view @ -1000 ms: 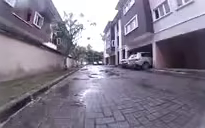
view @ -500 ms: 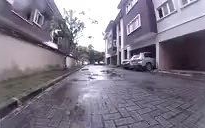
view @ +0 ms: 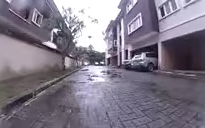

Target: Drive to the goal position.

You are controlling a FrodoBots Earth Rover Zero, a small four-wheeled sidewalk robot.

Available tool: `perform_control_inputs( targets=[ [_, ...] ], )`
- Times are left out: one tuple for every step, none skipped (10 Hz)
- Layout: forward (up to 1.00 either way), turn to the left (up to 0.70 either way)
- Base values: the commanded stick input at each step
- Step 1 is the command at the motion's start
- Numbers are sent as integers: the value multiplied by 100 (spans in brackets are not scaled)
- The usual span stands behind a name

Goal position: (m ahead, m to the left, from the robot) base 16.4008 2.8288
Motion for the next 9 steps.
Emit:
perform_control_inputs(
  targets=[
    [70, 0],
    [70, 0],
    [70, 0],
    [70, 0],
    [70, 0],
    [70, 0],
    [70, 0],
    [70, 0],
    [70, 0]
  ],
)
